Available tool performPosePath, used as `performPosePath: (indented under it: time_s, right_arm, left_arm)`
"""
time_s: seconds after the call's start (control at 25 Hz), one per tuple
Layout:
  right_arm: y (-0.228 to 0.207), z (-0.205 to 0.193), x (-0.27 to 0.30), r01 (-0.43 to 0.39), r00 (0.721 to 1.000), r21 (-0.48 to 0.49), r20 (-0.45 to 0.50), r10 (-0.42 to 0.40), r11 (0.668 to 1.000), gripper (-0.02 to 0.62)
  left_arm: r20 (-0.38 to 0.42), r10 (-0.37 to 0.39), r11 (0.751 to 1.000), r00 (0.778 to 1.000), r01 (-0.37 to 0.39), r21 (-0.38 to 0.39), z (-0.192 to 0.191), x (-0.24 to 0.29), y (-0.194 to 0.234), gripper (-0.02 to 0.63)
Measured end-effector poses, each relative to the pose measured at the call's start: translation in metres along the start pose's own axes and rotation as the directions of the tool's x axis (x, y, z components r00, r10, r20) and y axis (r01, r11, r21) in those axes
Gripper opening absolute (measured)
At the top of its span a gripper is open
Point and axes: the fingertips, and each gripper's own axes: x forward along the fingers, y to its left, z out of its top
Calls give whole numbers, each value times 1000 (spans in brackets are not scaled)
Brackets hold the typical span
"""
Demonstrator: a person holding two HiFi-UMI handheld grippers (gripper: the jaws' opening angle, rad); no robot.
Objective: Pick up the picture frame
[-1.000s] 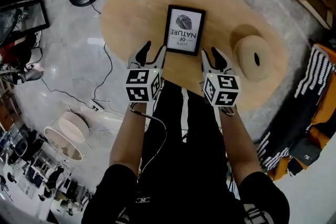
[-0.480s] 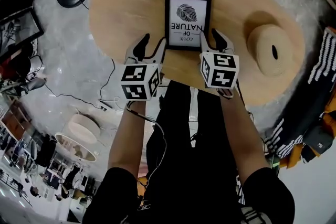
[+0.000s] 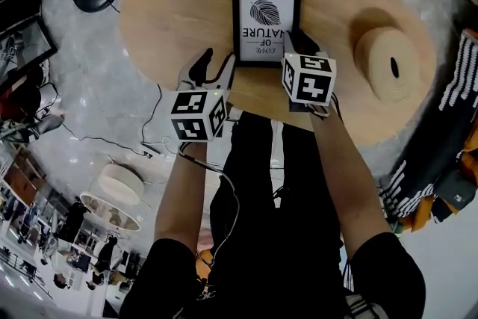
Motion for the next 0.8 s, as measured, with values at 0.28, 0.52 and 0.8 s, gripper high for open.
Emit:
performPosePath:
  time_s: [0.28,0.52,0.8]
  right_arm:
    - [-3,-3,2,-54,998,60,-14,55,997,94]
    - [-6,-2,1,-149,989,161,28,146,976,89]
    - [-6,2,1,-266,964,227,56,260,937,86]
  left_arm:
    - [11,-26,999,1000,27,-30,1,5,1,212]
    - [4,-91,991,996,91,-103,-2,15,-8,212]
    - [-20,-164,977,986,159,-145,-2,35,-14,212]
